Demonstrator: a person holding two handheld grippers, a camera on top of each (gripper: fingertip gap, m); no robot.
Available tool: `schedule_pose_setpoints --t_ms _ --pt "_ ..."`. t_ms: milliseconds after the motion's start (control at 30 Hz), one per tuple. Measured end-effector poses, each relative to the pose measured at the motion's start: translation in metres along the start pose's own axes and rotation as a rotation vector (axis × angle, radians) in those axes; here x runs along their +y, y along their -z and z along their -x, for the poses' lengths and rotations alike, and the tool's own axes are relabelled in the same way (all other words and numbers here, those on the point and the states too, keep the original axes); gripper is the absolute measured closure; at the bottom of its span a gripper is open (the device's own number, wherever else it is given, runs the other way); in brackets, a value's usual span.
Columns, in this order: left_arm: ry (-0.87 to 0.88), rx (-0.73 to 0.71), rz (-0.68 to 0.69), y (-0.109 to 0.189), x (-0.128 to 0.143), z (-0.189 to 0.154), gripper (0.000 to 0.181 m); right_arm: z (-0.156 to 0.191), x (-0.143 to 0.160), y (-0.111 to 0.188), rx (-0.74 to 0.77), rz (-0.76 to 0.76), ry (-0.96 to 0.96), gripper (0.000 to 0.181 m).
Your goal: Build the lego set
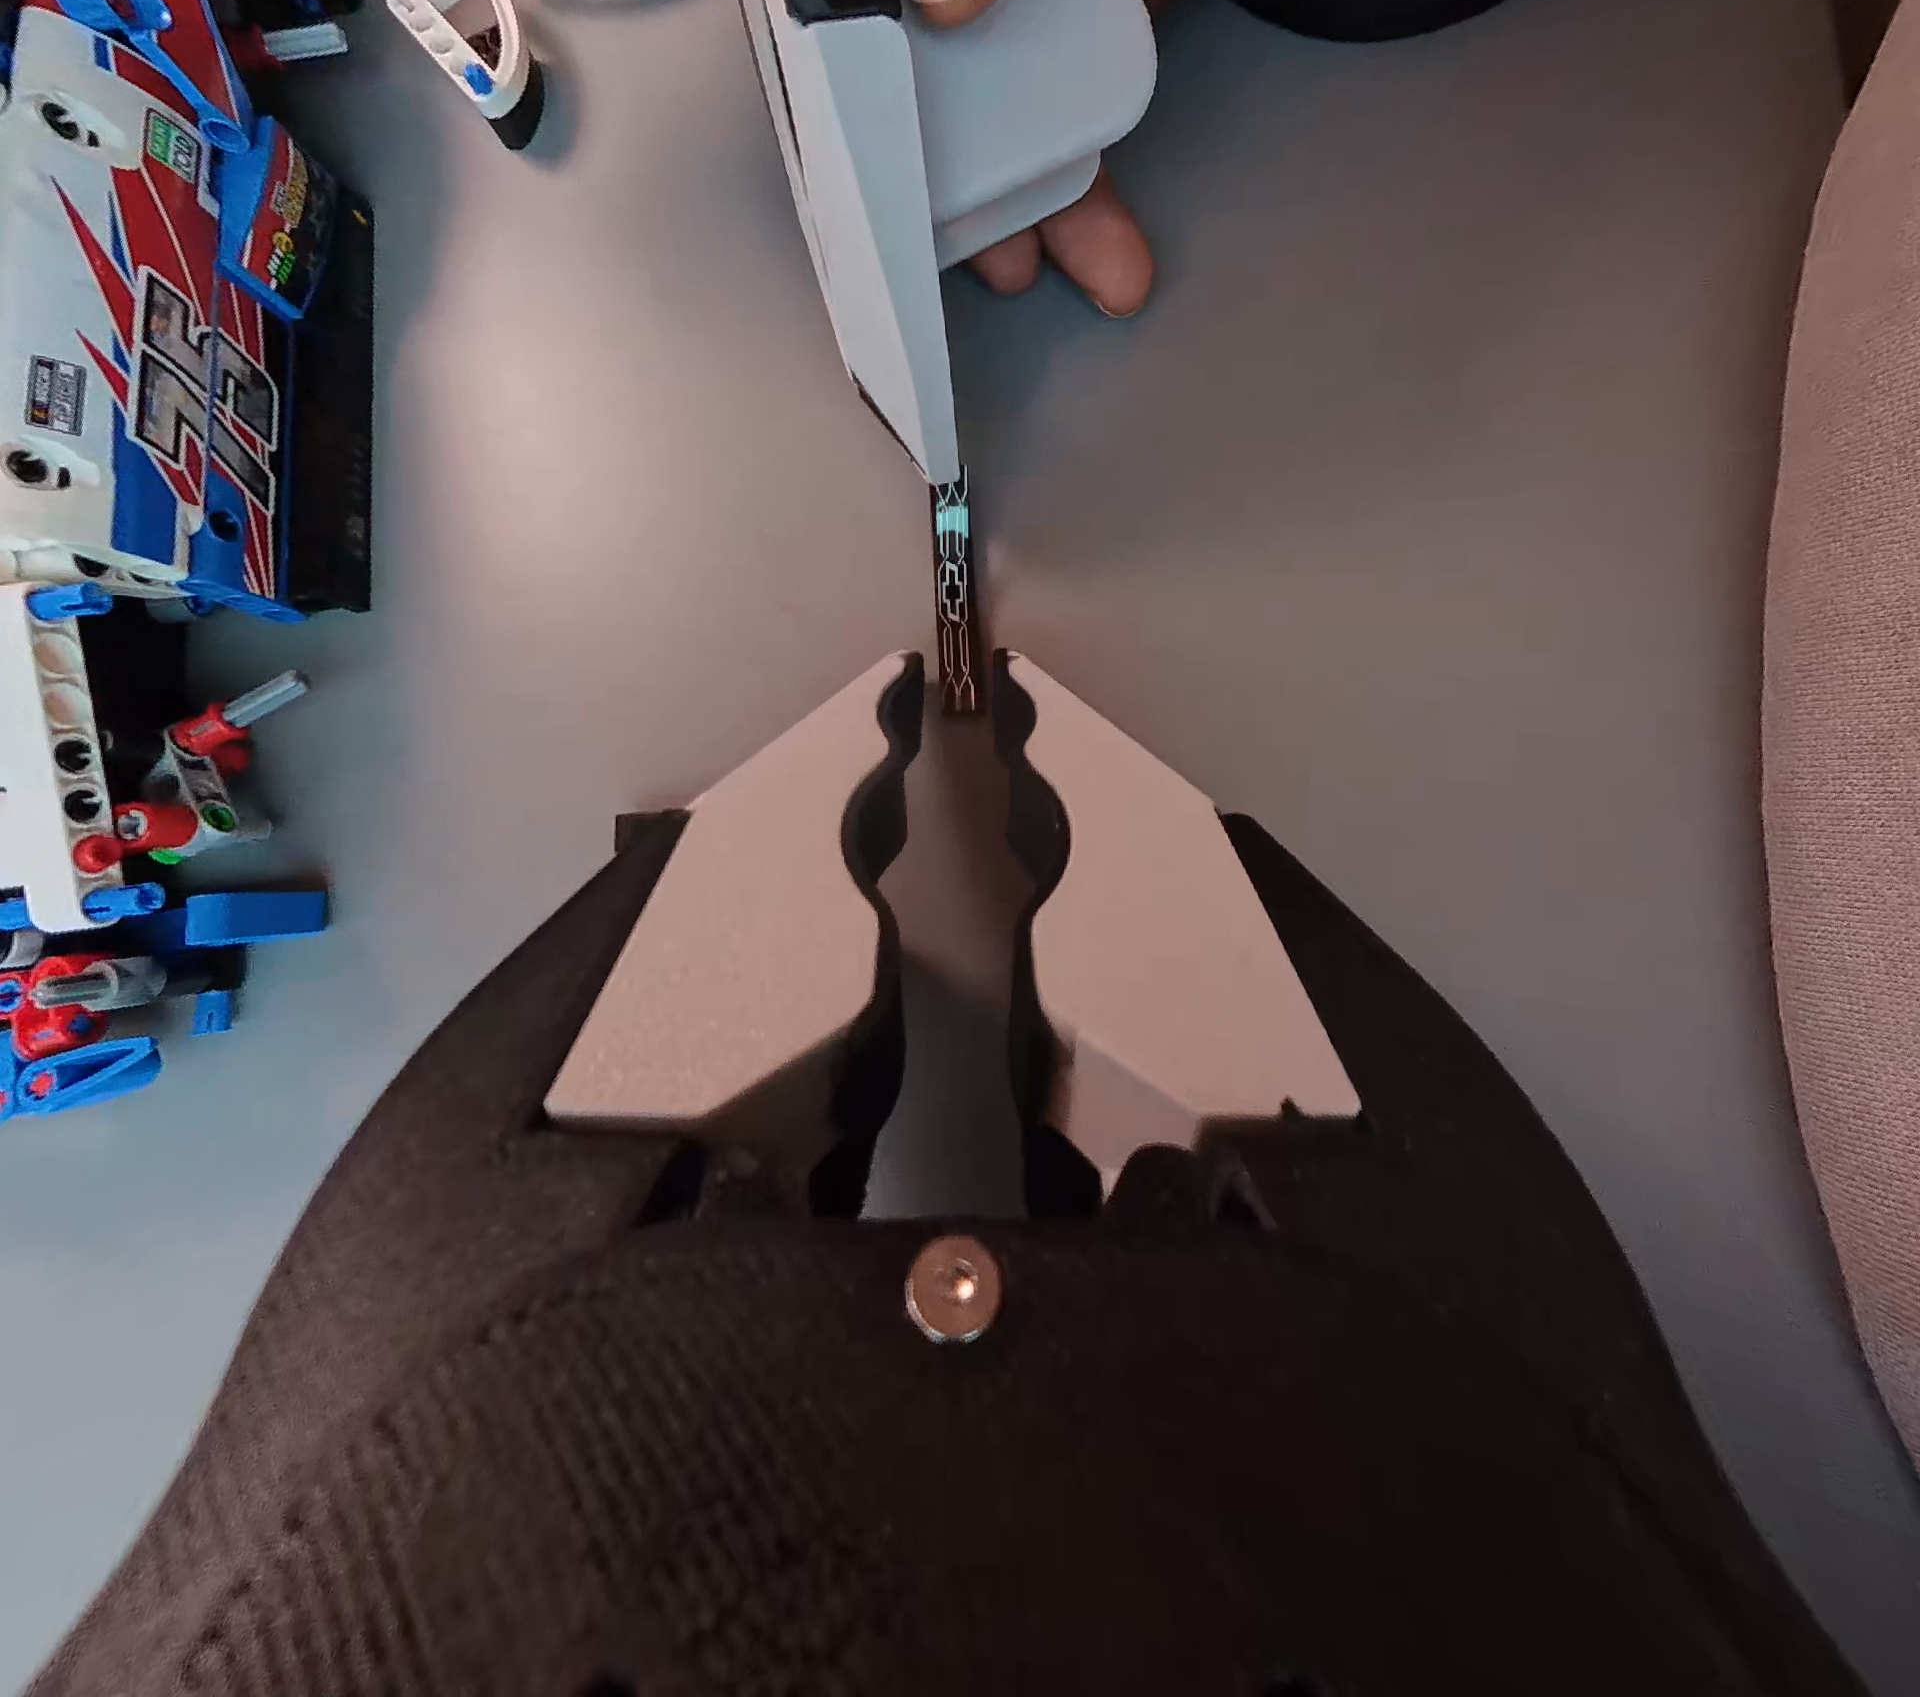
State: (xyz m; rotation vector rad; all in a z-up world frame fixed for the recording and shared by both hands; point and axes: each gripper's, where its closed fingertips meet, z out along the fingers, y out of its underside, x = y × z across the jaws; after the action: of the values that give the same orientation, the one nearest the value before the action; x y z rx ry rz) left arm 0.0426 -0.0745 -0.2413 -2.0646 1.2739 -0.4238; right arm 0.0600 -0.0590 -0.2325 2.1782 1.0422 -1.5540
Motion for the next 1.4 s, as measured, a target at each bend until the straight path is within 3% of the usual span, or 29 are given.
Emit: schedule_pose_setpoints --t_ms 33,1400 --pt "0.002 0.001 0.001 -0.0002 0.0002 -0.0004 0.172 0.0 0.0001 0.0 0.001 0.0 0.0 0.181" --pt "-0.002 -0.047 -0.015 0.002 0.0024 -0.0046 0.177 -0.0045 0.0069 -0.0035 0.125 0.067 0.055 0.181"
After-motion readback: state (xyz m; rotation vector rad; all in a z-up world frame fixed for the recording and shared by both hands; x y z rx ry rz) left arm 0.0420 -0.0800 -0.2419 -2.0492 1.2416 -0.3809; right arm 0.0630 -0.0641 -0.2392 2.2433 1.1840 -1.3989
